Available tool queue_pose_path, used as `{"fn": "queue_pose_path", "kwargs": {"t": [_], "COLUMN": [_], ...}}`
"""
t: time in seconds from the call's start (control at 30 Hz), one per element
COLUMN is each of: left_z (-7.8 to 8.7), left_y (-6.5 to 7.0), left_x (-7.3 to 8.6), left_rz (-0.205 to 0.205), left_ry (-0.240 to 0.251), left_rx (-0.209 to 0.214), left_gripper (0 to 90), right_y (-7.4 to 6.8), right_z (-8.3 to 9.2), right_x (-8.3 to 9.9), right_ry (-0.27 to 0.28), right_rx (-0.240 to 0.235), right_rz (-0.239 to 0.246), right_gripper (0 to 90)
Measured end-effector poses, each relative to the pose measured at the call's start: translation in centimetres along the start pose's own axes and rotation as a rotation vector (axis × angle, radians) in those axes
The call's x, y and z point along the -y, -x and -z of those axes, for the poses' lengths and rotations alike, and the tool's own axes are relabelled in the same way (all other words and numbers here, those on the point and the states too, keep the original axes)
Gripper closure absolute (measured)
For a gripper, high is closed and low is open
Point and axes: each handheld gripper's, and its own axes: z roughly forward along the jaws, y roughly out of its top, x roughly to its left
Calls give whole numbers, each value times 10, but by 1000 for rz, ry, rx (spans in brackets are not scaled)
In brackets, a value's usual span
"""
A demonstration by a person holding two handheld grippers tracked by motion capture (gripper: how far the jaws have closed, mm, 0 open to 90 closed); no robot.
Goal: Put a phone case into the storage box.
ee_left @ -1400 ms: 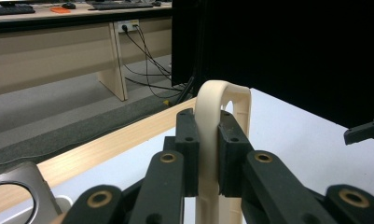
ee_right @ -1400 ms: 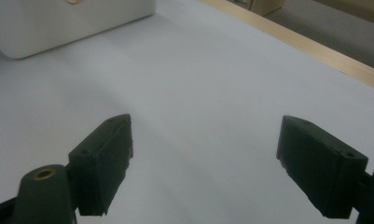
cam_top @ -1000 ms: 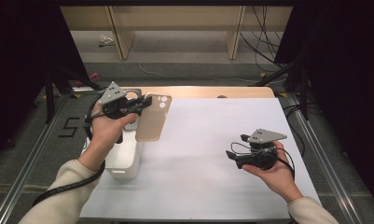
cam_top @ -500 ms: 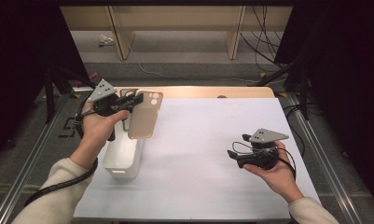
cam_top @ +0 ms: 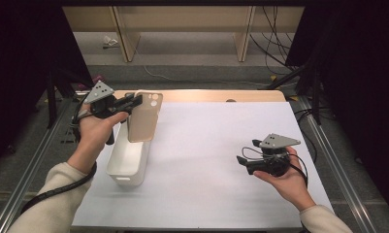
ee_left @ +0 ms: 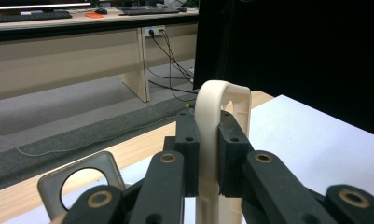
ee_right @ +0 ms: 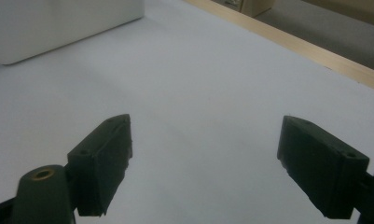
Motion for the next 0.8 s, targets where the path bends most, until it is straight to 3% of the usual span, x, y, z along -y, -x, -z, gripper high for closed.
{"fn": "queue_pose_path", "kwargs": {"t": [0.8], "left_z": [2], "left_y": [-21], "left_x": [0], "left_rz": [12], "left_ry": [7], "left_rx": [-36], "left_gripper": [811], "right_y": [1], "right_z": [-1], "right_x": [1], "right_ry": [2], "right_rx": [0], "right_rz": [-9], "right_gripper": [191]}}
